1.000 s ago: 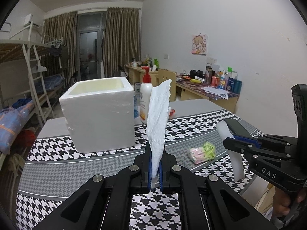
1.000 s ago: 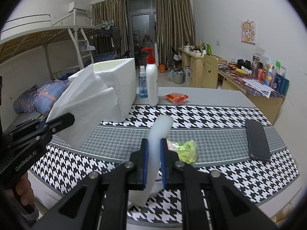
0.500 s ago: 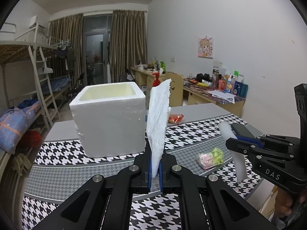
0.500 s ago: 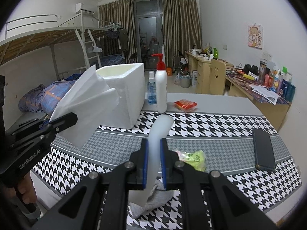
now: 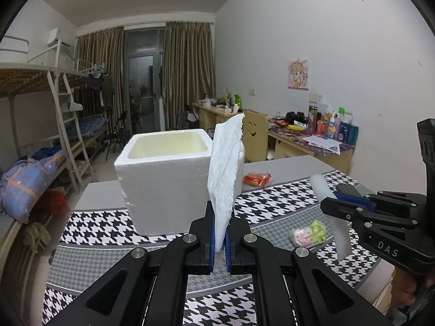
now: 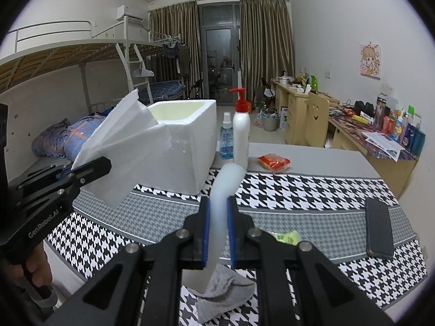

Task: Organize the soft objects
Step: 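Carry the tissue and foam tube in both grippers over the foam box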

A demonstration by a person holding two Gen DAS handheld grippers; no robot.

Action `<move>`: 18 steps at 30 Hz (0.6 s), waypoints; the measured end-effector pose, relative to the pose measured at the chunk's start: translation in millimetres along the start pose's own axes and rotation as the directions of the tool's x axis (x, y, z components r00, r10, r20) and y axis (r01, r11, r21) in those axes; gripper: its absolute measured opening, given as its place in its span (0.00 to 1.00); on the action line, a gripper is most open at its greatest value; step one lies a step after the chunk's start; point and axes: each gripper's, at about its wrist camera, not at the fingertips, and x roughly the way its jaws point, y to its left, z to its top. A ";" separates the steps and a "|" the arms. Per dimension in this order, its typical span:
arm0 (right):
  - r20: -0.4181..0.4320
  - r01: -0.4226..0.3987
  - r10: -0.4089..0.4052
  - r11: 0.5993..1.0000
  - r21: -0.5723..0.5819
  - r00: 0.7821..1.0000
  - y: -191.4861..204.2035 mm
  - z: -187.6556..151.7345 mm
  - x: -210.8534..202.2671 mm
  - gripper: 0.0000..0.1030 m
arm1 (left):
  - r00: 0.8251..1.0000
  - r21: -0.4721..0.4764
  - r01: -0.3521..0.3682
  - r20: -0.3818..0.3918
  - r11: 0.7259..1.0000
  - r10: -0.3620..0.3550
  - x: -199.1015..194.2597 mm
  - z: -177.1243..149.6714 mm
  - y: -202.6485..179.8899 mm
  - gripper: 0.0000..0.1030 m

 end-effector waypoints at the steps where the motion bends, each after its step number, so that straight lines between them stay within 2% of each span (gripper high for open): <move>1: 0.002 -0.002 0.002 1.000 -0.003 1.000 1.0 1.2 0.1 0.15 | 1.000 0.000 -0.002 0.002 1.000 0.002 0.2 1.1 0.8 0.06; 18: 0.045 -0.024 0.027 0.998 -0.056 0.999 19.7 31.8 3.8 0.15 | 0.999 -0.016 -0.045 0.020 0.999 0.045 7.8 19.4 20.6 0.06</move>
